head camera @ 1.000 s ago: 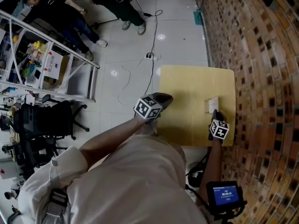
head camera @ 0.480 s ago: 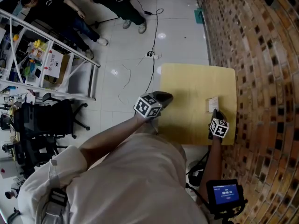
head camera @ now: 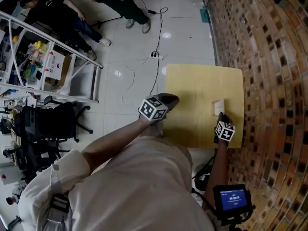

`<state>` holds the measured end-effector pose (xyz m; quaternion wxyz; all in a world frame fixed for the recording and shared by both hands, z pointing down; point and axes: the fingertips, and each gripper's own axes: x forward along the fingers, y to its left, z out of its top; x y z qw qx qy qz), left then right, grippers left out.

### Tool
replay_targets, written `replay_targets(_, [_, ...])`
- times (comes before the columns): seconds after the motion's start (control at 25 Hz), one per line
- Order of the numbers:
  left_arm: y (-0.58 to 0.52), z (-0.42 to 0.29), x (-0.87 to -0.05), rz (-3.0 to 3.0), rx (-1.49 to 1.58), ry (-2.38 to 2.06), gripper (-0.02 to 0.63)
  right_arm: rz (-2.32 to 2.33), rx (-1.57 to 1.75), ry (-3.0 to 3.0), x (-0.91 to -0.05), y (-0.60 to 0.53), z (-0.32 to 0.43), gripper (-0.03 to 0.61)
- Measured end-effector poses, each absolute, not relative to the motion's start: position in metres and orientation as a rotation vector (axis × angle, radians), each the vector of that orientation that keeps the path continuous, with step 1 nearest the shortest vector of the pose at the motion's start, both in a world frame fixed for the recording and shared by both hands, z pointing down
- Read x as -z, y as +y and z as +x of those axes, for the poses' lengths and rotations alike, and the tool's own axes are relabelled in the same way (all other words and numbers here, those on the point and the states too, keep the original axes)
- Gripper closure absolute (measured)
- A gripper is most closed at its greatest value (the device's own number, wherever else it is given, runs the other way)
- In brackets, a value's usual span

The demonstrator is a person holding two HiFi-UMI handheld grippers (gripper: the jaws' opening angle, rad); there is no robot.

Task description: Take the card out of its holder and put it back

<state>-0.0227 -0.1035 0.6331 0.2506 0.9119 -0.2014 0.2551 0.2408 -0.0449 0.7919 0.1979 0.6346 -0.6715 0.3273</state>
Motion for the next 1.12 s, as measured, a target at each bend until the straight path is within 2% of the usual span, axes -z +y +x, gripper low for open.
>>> replay_targets(1.12, [-0.102,-0.020,-0.638,2.465,-0.705,-0.529,0.565,1.734,-0.983,-1.838,-0.815,-0.039,0.234,0.564])
